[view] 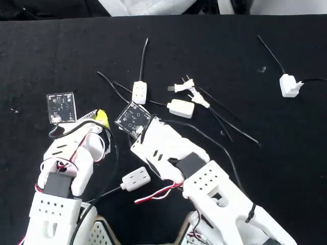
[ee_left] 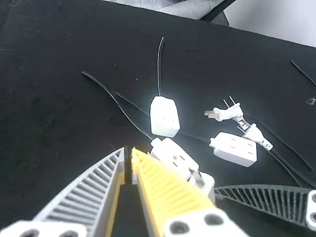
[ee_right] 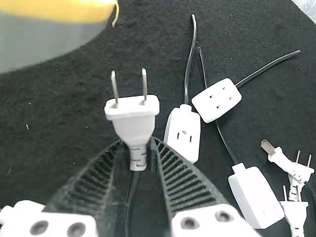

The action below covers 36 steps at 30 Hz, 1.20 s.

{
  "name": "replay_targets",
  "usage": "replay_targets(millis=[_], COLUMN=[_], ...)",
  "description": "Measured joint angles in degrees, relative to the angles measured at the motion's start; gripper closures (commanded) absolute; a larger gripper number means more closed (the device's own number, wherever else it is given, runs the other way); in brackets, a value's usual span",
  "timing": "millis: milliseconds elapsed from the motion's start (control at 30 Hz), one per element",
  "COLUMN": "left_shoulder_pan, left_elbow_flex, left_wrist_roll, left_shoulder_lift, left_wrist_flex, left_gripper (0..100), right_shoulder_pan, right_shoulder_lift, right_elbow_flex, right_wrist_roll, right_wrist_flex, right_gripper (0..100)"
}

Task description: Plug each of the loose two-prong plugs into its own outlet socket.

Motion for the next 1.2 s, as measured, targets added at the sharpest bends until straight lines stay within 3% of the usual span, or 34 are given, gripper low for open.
replay_targets(millis=[167,600,900,1200], left_shoulder_pan=[4.9,5.5,5.3,5.2], left_elbow_flex=[0.1,8.9,13.9,19.1], left_wrist_roll=[-0.2,-0.4,-7.8,-11.3], left_shoulder_lift=[0.0,0.1,0.1,-0.4], left_wrist_flex=[-3.3,-17.2,-18.5,-25.8], left_gripper=[97,97,97,97], right_shoulder_pan=[0.0,0.0,-0.2,-0.2], right_shoulder_lift=[-0.1,-0.1,-0.1,0.0], right_elbow_flex=[0.5,1.0,1.1,1.2], right_wrist_roll=[0.0,-0.1,0.0,0.0], right_wrist_flex=[-0.2,-0.2,-0.2,-0.1], right_gripper=[98.7,98.7,98.7,98.8])
